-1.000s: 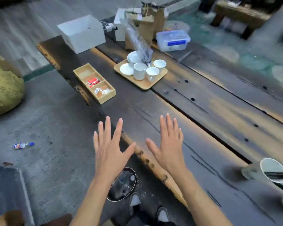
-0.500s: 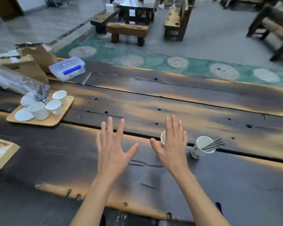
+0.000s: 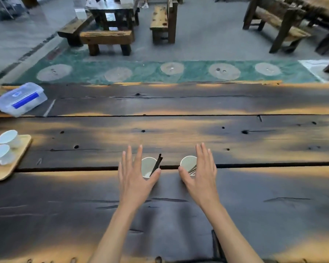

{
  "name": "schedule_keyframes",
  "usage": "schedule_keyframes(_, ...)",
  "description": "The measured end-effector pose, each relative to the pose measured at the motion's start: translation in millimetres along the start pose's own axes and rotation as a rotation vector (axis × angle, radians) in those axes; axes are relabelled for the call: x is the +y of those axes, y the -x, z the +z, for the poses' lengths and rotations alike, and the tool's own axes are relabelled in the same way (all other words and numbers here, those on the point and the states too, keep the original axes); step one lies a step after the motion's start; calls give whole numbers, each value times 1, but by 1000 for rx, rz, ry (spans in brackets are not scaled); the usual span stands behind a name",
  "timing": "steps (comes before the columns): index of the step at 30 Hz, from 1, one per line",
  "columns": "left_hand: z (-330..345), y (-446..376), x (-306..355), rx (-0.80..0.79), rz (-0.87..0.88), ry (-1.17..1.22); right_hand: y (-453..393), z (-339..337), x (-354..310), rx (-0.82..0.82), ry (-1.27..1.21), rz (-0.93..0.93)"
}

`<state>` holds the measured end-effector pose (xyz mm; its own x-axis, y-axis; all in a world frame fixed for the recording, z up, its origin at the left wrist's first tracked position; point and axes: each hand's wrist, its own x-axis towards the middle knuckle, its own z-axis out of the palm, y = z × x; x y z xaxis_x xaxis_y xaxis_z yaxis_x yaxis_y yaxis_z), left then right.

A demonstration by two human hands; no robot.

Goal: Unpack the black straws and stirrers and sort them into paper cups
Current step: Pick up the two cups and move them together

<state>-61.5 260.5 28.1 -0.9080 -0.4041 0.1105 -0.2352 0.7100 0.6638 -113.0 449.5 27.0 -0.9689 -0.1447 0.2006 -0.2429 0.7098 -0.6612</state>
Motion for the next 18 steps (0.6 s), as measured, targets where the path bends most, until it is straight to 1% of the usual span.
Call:
schedule_keyframes(3,19,1,-20,-62,-172,242,19,11,15,8,-180,88)
schedule_keyframes(5,31,3,-34,-68,-271,358,34,22,29,1,-259,172)
schedule_keyframes(7,42,5,-43,-78,-376,431,48,34,45,-13,-351,300)
schedule_keyframes(9,51,2,-50,-92,-469,477,51,46,63,-3,-440,470)
schedule_keyframes(11,60,-6,-59,-104,-505,504,47,56,76,-11,-485,605)
schedule_keyframes(15,80,-15,-79,-136,-615,536,28,68,96,-54,-528,705)
schedule_keyframes(18,92,-19,-87,-149,-659,580,13,74,102,-93,-550,700)
